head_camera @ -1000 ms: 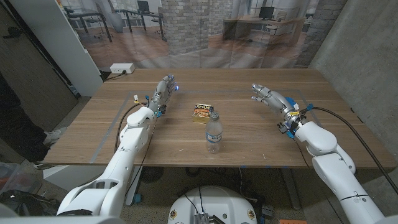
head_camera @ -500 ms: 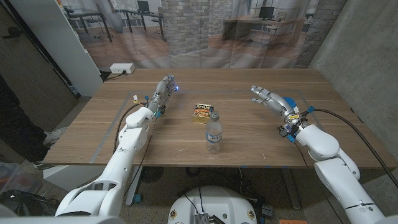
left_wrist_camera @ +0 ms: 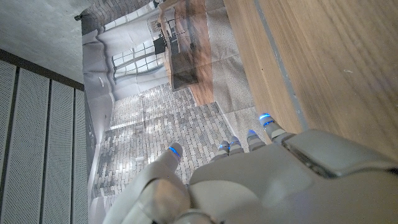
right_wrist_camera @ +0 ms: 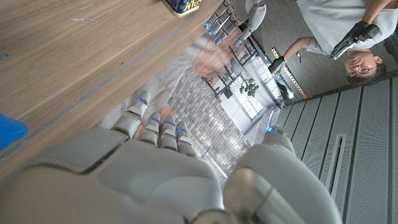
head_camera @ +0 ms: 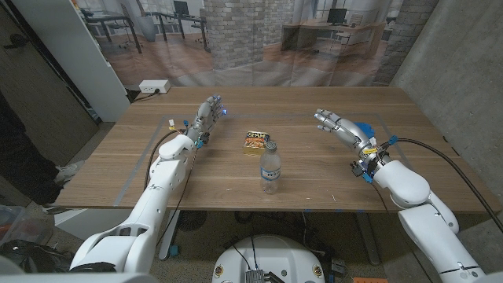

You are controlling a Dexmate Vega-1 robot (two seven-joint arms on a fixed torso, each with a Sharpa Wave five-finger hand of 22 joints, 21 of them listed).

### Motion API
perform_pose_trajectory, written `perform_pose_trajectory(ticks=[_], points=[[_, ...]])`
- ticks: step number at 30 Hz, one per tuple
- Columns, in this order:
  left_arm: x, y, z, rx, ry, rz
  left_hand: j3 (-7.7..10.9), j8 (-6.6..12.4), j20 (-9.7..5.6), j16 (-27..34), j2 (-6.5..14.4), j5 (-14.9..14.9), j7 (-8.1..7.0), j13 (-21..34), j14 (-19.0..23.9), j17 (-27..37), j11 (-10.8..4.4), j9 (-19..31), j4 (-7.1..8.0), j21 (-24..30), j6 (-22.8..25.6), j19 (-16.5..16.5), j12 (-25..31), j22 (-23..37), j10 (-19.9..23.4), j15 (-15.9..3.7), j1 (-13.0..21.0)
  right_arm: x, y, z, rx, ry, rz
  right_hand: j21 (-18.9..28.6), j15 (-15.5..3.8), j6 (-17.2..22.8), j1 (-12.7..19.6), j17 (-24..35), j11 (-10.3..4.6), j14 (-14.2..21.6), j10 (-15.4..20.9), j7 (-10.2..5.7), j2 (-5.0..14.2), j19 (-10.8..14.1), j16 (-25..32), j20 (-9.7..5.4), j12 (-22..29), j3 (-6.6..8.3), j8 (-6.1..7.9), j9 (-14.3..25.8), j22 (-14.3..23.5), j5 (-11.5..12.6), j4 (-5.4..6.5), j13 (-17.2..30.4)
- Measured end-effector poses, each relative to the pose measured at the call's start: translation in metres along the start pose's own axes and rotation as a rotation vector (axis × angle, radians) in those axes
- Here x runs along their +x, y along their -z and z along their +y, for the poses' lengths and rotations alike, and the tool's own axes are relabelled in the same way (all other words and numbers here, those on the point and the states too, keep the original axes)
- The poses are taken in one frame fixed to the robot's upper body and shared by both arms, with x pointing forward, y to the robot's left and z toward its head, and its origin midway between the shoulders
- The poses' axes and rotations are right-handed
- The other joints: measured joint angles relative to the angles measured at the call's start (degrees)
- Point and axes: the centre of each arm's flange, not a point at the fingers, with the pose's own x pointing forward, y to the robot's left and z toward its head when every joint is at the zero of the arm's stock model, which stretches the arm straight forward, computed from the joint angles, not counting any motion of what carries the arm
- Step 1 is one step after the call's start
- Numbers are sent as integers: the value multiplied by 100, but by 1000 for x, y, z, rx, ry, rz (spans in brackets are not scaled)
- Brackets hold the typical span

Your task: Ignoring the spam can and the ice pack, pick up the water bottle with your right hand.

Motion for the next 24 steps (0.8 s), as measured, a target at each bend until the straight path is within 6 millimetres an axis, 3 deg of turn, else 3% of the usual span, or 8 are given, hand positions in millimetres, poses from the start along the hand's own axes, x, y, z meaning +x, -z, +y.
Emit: perform_pose_trajectory(ticks=[24], points=[[1,-3,3,6,7,-6,0,0,0,0,0,0,0,21,0,0,0,0,0,0,0,0,0,0,0,0,0,-13,-20,18,-42,-11,-10,0,0,0,31,0,0,0,0,0,31,0,0,0,0,-17,0,29,0,23,-17,0]])
